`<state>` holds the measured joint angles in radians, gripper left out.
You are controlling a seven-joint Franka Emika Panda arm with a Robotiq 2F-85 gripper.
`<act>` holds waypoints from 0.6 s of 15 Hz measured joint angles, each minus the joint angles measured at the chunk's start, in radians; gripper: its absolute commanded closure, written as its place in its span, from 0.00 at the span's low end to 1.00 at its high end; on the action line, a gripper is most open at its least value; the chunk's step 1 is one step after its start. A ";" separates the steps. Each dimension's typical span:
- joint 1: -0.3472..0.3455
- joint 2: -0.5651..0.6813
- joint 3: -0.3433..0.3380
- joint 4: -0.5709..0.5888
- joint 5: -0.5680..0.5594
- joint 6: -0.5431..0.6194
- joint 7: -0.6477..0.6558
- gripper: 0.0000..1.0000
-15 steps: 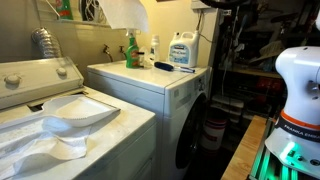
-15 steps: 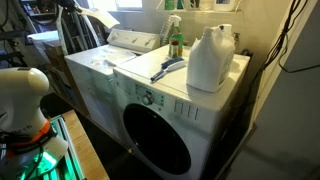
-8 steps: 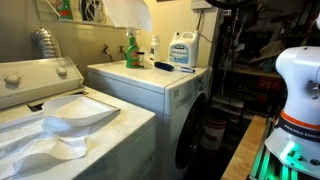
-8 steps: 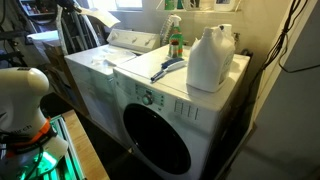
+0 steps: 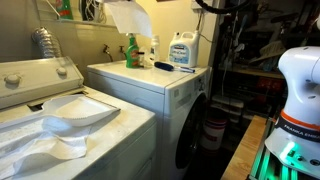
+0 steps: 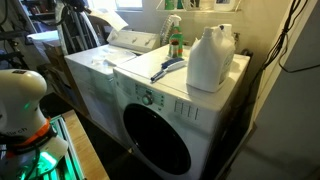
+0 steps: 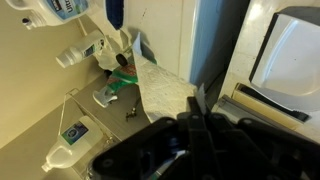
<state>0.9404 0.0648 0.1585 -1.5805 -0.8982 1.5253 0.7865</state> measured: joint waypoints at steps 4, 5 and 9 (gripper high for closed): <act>-0.134 -0.075 0.022 -0.132 0.061 0.167 0.018 1.00; -0.168 -0.095 0.027 -0.174 0.075 0.208 0.019 1.00; -0.299 -0.167 0.050 -0.343 0.084 0.324 0.019 1.00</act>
<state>0.6417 -0.1026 0.2089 -1.9234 -0.8140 1.8490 0.8056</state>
